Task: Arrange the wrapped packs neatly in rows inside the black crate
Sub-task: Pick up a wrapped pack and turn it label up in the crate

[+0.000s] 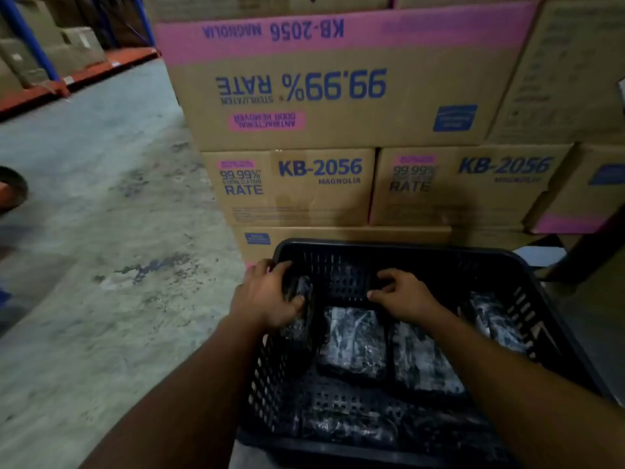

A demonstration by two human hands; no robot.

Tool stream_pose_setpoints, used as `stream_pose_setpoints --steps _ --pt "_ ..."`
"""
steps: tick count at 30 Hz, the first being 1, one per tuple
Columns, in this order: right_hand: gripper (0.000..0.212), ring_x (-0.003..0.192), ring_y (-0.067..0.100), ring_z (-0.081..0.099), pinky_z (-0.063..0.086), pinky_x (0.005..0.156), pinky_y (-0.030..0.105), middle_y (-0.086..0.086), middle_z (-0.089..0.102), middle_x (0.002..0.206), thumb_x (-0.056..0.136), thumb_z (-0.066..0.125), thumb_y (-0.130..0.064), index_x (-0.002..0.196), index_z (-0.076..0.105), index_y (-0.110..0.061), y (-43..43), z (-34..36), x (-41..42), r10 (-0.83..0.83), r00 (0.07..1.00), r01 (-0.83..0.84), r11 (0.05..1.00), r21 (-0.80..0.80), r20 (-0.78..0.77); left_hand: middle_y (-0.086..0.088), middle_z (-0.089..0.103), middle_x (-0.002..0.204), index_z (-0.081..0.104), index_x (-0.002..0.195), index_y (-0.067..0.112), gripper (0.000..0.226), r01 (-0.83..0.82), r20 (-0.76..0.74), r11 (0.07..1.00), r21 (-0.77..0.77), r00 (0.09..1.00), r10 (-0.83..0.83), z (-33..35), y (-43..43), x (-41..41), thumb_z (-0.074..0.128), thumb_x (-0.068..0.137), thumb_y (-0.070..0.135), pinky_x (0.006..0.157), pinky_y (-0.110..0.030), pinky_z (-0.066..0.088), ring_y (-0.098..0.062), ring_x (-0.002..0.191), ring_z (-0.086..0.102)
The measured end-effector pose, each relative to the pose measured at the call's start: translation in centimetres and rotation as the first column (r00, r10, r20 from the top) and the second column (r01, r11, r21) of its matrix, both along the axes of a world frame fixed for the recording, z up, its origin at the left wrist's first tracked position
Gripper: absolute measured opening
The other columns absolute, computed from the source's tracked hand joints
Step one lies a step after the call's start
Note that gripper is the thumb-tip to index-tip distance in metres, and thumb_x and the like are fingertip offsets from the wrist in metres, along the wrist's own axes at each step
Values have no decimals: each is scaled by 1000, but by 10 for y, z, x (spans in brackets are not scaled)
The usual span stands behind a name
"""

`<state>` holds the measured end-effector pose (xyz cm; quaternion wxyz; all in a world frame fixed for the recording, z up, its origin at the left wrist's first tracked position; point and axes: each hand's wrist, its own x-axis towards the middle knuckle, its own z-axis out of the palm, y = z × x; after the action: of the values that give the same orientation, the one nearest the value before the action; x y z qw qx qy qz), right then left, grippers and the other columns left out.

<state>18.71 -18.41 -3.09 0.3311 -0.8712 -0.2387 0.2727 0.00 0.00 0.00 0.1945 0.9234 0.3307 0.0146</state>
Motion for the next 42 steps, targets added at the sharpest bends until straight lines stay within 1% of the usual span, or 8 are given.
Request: stream_pose_setpoints --steps 5,13,20,27,30,35,39,42 --pt "61 86 22 63 56 78 40 7 63 110 86 70 -34 138 48 -14 -4 -58 -20 -81 989 66 990 -123 -122 -10 19 163 12 161 30 96 -20 8 993 -118 1000 21 -22 9 -4 66 84 51 112 -52 42 -37 144 36" --pt "67 73 18 51 45 70 26 13 65 119 81 73 -34 140 46 -16 19 -110 -7 -166 984 152 973 -176 -70 -7 35 158 6 159 40 96 -19 130 990 -139 991 37 -44 13 -5 66 85 46 104 -48 50 -34 130 54" --pt "84 124 40 50 50 95 43 17 53 137 69 75 -39 143 40 -19 38 -139 9 -221 973 192 940 -283 -73 -7 43 151 5 158 44 94 -32 146 989 -145 988 53 -50 18 -5 66 86 42 102 -42 49 -31 127 55" --pt "87 134 42 40 43 106 48 21 39 150 63 87 -40 136 49 -12 40 -141 10 -223 970 183 933 -309 -99 -7 46 148 3 156 49 95 -45 123 988 -147 990 63 -44 14 -5 66 85 44 101 -50 51 -31 124 57" --pt "89 121 36 53 50 95 42 19 51 138 61 88 -44 133 49 -10 30 -135 4 -197 977 169 951 -259 -85 -8 46 147 3 157 47 96 -44 111 989 -139 992 59 -42 13 -5 66 85 44 102 -49 51 -33 124 57" --pt "51 82 20 52 48 75 36 11 58 96 59 92 -22 83 48 -16 18 -113 -8 -166 971 153 984 -90 -171 -13 28 162 1 160 36 96 -33 -26 999 4 999 33 -35 6 0 62 87 48 113 -52 41 -35 142 39" --pt "67 103 25 60 51 88 38 9 60 115 60 90 -22 116 56 -16 9 -85 -9 -51 994 47 998 -45 -99 -14 31 160 22 156 27 79 157 -19 904 397 987 -163 -27 -14 -1 52 87 49 118 -51 31 -33 146 29" --pt "76 109 25 63 52 89 33 9 63 125 61 87 -14 130 57 -14 -1 -54 -2 18 1000 -18 999 -44 7 -7 54 133 43 141 27 55 110 179 974 200 973 -147 -29 -44 12 46 91 50 97 -43 50 -28 118 55"
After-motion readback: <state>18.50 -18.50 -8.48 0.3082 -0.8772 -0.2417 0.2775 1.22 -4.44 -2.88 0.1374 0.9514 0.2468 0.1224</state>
